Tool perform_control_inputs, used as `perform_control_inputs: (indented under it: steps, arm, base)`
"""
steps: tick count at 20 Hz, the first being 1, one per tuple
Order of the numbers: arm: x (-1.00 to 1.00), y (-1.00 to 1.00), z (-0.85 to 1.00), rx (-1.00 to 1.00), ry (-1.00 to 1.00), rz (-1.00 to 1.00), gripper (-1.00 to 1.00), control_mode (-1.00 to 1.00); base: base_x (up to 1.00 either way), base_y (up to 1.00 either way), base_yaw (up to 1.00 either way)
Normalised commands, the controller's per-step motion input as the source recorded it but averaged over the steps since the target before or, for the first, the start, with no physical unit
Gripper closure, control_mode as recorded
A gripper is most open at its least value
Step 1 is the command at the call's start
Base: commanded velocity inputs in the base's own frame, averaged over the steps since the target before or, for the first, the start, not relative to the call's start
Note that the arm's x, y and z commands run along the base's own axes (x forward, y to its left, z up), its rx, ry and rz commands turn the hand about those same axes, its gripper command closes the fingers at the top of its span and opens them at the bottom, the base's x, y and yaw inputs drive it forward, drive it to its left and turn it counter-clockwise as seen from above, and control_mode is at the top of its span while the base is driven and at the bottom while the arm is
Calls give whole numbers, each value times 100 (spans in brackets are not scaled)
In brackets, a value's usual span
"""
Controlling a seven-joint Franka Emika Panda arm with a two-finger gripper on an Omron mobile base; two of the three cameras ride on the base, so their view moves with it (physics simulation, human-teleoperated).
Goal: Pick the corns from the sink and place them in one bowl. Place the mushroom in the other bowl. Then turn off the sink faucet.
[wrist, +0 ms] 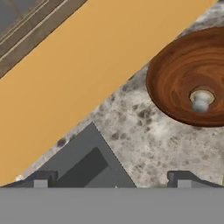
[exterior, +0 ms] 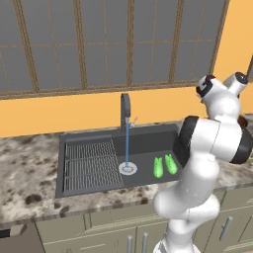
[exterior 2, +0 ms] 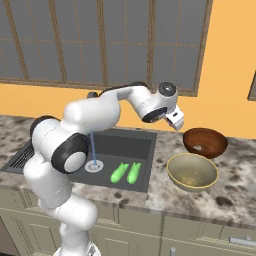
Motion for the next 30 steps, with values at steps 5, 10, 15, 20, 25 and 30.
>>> perform_control_inputs:
  steps: [5,10,15,20,25,30]
  arm:
    - [-49,93,19,-11,19,18,-100,-100]
    - [-41,82,0,-4,15,19,-100,-100]
    - [-56,56,0,0,17,14,-100,-100]
    - [-52,32,0,0,13,8,-100,-100]
    - [-34,38,-19,0,0,7,-100,-100]
    - [-4,40,-36,-5,1,2,-100,-100]
  base:
    - [0,0,0]
    - [0,0,0]
    - [0,0,0]
    - [0,0,0]
    - [0,0,0]
    - [0,0,0]
